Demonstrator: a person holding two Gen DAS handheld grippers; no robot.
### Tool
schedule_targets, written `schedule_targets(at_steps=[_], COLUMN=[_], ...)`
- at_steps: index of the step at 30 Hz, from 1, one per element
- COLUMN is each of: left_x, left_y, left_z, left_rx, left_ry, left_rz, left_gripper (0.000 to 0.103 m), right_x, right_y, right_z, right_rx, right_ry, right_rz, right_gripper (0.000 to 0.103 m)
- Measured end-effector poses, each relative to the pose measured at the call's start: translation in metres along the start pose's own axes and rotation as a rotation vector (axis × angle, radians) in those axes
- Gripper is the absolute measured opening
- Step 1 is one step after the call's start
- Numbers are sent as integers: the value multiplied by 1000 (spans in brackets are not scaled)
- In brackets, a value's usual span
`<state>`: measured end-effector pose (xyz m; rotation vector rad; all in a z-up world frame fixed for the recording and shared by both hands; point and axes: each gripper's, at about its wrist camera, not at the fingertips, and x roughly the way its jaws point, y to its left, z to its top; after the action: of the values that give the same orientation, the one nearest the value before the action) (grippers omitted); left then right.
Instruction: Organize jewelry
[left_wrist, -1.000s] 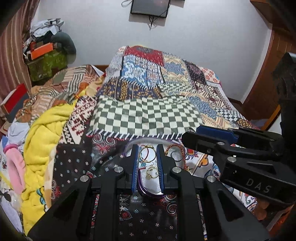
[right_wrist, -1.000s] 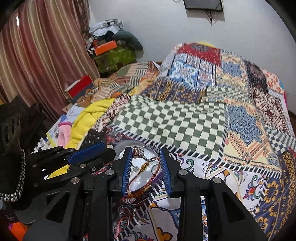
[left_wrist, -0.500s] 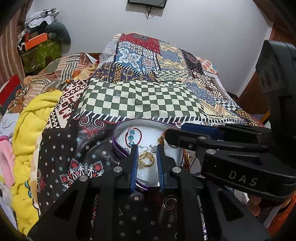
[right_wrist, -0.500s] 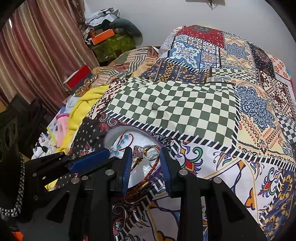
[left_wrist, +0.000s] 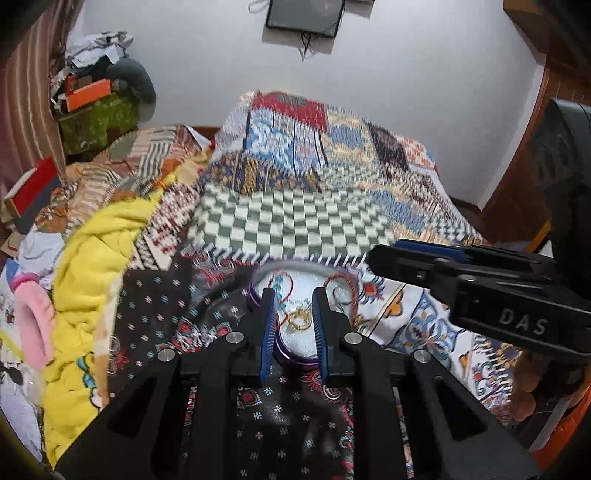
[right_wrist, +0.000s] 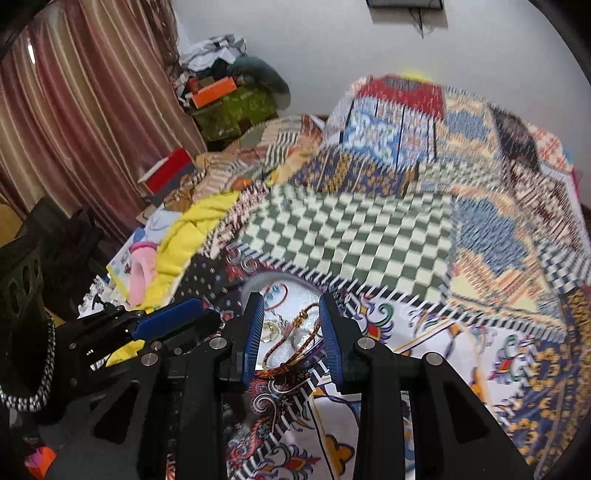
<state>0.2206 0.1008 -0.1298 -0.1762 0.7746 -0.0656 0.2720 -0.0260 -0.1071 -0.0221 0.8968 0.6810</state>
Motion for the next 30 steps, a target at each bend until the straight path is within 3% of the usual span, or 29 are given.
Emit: schedule_targets(at_steps=[6,14,18,22,27,30], left_x=[-62,-164,-215,-256,-283,-289], left_y=[-16,-45,-55,-64,-70,-71], left_z=[13,19,15,4,-13,-20], left_rx=[21,63,70,73,73,76], left_ry=[-118,-327,-453,-561,-650,-675], left_rz=[9,30,42,57,89,107], left_gripper=[18,18,28,32,55,60], right_x=[-61,-165,-211,-237,-251,-255], right_y=[21,60,82,97,106,107], right_z=[4,-7,-21,-34,-50,-57], right_rx=[-41,-109,-140,-145,-129,-117], right_ry=[-127,-376,-506,-601,-683,-712], right_rz=[-43,-102,-124,-137,-179,-206], right_gripper=[28,28,30,46,68,83])
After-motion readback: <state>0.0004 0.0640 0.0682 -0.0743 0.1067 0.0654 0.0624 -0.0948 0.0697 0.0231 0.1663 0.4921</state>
